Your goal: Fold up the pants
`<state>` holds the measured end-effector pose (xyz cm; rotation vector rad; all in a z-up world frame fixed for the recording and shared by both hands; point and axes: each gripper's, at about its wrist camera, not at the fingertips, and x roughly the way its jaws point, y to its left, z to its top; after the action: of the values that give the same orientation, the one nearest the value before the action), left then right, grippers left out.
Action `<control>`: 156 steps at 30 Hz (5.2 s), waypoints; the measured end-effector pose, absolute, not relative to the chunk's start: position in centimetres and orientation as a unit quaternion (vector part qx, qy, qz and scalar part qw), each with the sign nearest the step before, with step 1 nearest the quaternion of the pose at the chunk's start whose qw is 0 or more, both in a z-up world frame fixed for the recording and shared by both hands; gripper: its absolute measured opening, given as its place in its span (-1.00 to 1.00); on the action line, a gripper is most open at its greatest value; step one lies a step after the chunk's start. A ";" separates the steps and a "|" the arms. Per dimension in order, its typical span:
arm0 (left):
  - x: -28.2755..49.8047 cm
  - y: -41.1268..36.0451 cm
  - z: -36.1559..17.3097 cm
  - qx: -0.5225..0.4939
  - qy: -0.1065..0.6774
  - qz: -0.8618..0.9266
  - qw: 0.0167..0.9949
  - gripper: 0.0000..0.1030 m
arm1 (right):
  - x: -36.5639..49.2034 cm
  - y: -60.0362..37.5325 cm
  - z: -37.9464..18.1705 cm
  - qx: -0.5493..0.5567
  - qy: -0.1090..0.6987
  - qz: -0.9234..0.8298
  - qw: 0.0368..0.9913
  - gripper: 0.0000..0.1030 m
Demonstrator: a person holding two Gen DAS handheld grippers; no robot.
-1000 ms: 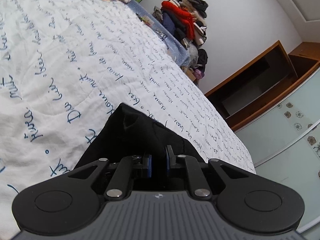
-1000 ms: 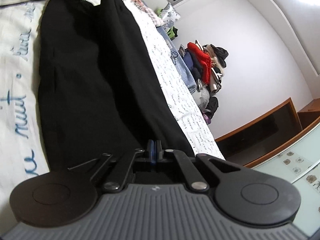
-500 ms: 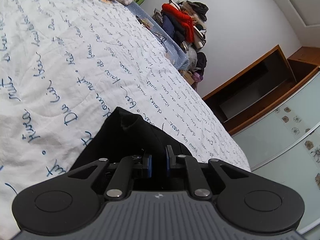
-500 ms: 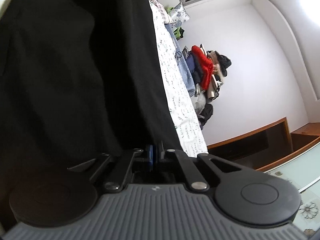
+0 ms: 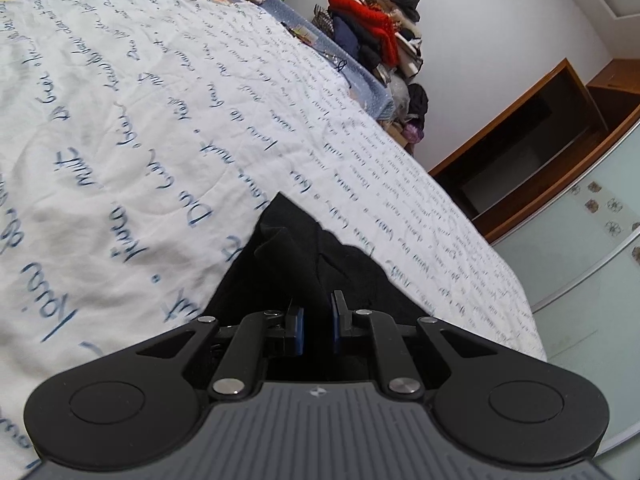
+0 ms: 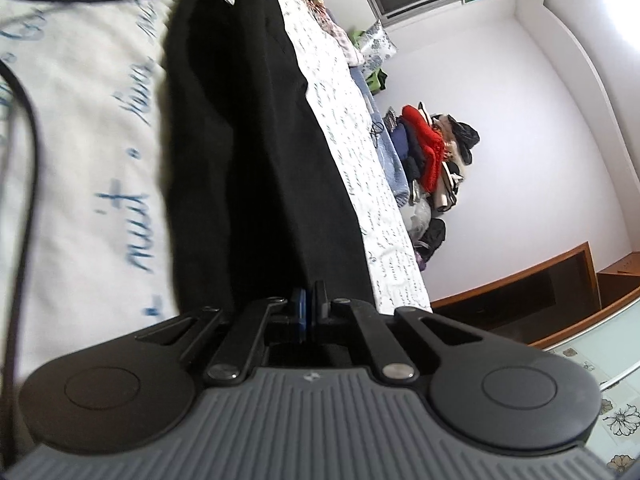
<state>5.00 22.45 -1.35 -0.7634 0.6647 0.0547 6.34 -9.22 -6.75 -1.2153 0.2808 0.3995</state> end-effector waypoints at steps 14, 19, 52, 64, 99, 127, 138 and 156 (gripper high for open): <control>4.3 22.9 -3.3 -0.351 0.351 0.040 0.867 -0.76 | 5.9 -8.8 -6.2 -0.564 0.144 0.219 0.783 -0.98; 4.5 22.9 -3.9 -0.348 0.359 0.042 0.865 -0.76 | 4.7 -8.7 -6.9 -0.562 0.157 0.230 0.779 -0.97; 3.9 20.8 1.9 -0.292 0.359 0.025 0.886 -0.67 | 3.7 -12.3 -4.3 -0.480 0.185 0.245 0.822 -0.64; 7.7 9.4 1.2 -0.205 0.417 -0.132 0.876 -0.44 | 2.8 -11.7 -5.7 -0.528 0.179 0.227 0.799 -0.60; 5.9 -11.8 -0.3 0.145 0.310 -0.347 0.873 0.50 | 9.0 -39.0 1.0 0.095 0.257 -0.006 0.962 0.75; 10.0 -15.2 -2.3 0.106 0.382 -0.336 0.854 0.50 | 21.6 -49.6 0.7 0.290 0.266 -0.050 0.918 0.90; 11.0 -14.4 -2.6 0.061 0.406 -0.359 0.838 0.49 | 24.6 -47.0 0.5 0.273 0.303 -0.013 0.913 -0.76; 12.9 -12.9 -2.4 -0.010 0.435 -0.341 0.833 0.50 | 26.8 -47.4 1.5 0.237 0.291 0.008 0.927 0.21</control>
<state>12.95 -12.92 -2.41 -0.0203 0.9228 -0.7221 26.85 -47.44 1.52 0.4851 0.5961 0.0157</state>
